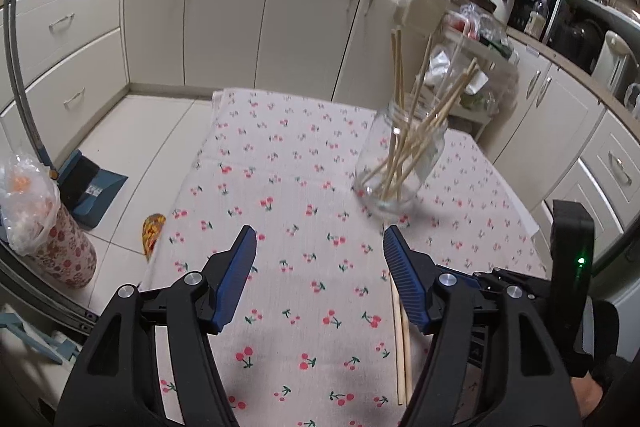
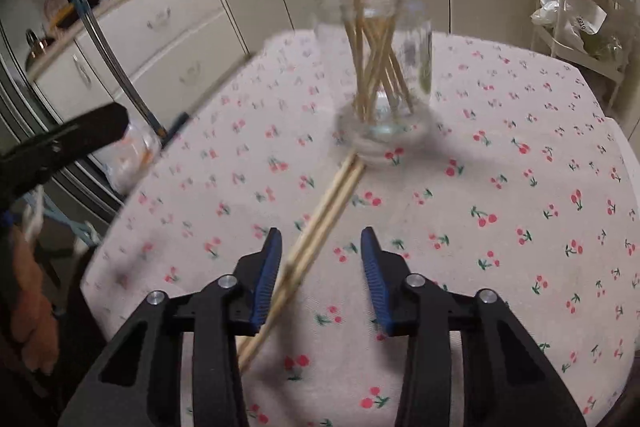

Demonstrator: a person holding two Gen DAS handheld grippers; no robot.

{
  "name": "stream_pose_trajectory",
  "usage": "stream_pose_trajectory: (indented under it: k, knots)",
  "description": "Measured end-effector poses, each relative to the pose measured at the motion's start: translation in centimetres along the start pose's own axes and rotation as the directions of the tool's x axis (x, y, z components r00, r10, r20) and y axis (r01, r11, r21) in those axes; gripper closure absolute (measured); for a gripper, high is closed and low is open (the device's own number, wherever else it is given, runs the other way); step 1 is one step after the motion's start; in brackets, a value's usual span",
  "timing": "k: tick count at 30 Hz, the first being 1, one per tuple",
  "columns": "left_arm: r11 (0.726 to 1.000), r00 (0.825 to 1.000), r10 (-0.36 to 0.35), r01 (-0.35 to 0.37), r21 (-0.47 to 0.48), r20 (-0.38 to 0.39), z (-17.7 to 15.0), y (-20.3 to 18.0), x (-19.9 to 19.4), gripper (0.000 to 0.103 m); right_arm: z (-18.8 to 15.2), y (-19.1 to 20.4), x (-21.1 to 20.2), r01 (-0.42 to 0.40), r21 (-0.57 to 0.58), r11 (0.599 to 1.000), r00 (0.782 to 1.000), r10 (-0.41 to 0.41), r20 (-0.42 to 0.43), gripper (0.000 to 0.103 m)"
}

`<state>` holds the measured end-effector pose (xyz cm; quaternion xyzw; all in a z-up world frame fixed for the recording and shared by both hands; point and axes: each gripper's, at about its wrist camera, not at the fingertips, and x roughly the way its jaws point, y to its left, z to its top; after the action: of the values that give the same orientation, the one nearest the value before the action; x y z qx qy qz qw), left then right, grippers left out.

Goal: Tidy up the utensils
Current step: 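Move both open grippers back toward the last two loose chopsticks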

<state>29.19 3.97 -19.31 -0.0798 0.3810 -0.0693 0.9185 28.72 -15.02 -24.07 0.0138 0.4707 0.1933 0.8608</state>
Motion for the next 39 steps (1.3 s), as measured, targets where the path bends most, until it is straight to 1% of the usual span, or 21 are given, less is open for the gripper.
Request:
stream_pose_trajectory:
  k: [1, 2, 3, 4, 6, 8, 9, 11, 13, 16, 19, 22, 25, 29, 31, 33, 35, 39]
  knots:
    - [1.0, 1.0, -0.002, 0.002, 0.003, -0.013, -0.1, -0.2, 0.5, 0.04, -0.3, -0.5, 0.1, 0.005, -0.003, 1.0, 1.0, -0.005, -0.008, 0.072]
    - [1.0, 1.0, -0.002, 0.002, 0.008, -0.021, -0.2, -0.4, 0.9, 0.04, -0.5, -0.6, 0.1, 0.02, -0.013, 1.0, 1.0, -0.02, 0.003, 0.075]
    - [1.0, 0.999, -0.001, 0.002, 0.017, -0.032, -0.3, -0.7, 1.4, 0.04, -0.7, -0.9, 0.0, 0.037, -0.029, 0.999, 0.999, -0.037, 0.001, 0.076]
    - [0.999, 0.999, 0.002, 0.0, 0.032, -0.043, -0.4, -1.1, 2.1, 0.04, -0.6, -1.4, -0.2, 0.028, -0.012, 1.0, 1.0, -0.028, -0.007, 0.076]
    - [0.999, 0.998, 0.006, -0.003, 0.054, -0.056, -0.4, -1.8, 3.0, 0.04, -0.4, -2.0, -0.4, 0.002, 0.042, 0.999, 1.0, -0.002, -0.003, 0.074]
    - [0.999, 0.998, 0.007, -0.005, 0.044, -0.059, -0.2, -1.9, 3.5, 0.04, 0.1, -1.5, -0.6, -0.019, 0.054, 0.998, 0.999, 0.017, 0.029, 0.064]
    - [1.0, 0.998, 0.005, -0.003, 0.031, -0.06, 0.0, -1.9, 3.7, 0.04, 0.3, -1.2, -0.4, -0.019, 0.045, 0.999, 0.999, 0.018, 0.034, 0.063]
    - [1.0, 0.998, 0.009, -0.008, 0.019, -0.056, 0.2, -1.9, 3.7, 0.04, 0.7, 0.0, 0.5, -0.018, 0.017, 1.0, 0.999, 0.017, 0.027, 0.063]
    - [0.999, 0.998, 0.016, -0.015, 0.029, -0.057, 0.3, -1.9, 3.6, 0.04, 0.7, 0.5, 1.3, 0.006, -0.006, 1.0, 1.0, -0.006, 0.01, 0.063]
    - [0.999, 0.998, 0.025, -0.022, 0.045, -0.062, 0.2, -1.7, 3.7, 0.04, 0.3, -0.1, 0.8, 0.016, -0.031, 0.999, 1.0, -0.016, 0.009, 0.064]
    - [0.999, 0.996, 0.021, -0.017, 0.049, -0.082, 0.1, -1.9, 4.4, 0.04, -0.2, -1.4, 0.1, 0.038, -0.036, 0.999, 0.999, -0.038, -0.001, 0.065]
    - [0.998, 0.996, 0.011, -0.005, 0.067, -0.089, -0.1, -2.8, 4.8, 0.04, -0.4, -2.9, -0.5, 0.013, 0.007, 1.0, 1.0, -0.013, -0.012, 0.065]
    - [0.995, 0.995, 0.008, 0.002, 0.096, -0.103, -0.3, -4.0, 5.5, 0.04, -0.4, -4.1, -0.8, -0.005, 0.063, 0.998, 1.0, 0.006, -0.003, 0.065]
    - [0.992, 0.991, 0.016, 0.001, 0.126, -0.13, -0.6, -5.2, 7.0, 0.04, -0.3, -3.1, -0.5, 0.039, 0.01, 0.999, 0.999, -0.039, -0.009, 0.065]
    - [0.988, 0.989, 0.03, -0.007, 0.154, -0.147, -0.7, -5.9, 7.9, 0.04, -0.5, -3.3, -0.7, 0.046, 0.012, 0.999, 0.999, -0.046, -0.009, 0.065]
    - [0.984, 0.987, 0.037, -0.009, 0.176, -0.157, -0.7, -6.7, 8.5, 0.04, -0.7, -3.6, -0.9, 0.056, 0.013, 0.998, 0.998, -0.056, -0.008, 0.066]
    - [0.98, 0.986, 0.046, -0.014, 0.197, -0.161, -0.7, -7.4, 9.0, 0.04, -0.8, -3.9, -1.1, 0.07, 0.012, 0.997, 0.998, -0.07, -0.006, 0.073]
    - [0.976, 0.985, 0.055, -0.018, 0.216, -0.166, -0.7, -8.2, 9.5, 0.04, -0.8, -4.4, -1.2, 0.087, 0.019, 0.996, 0.996, -0.086, -0.011, 0.075]
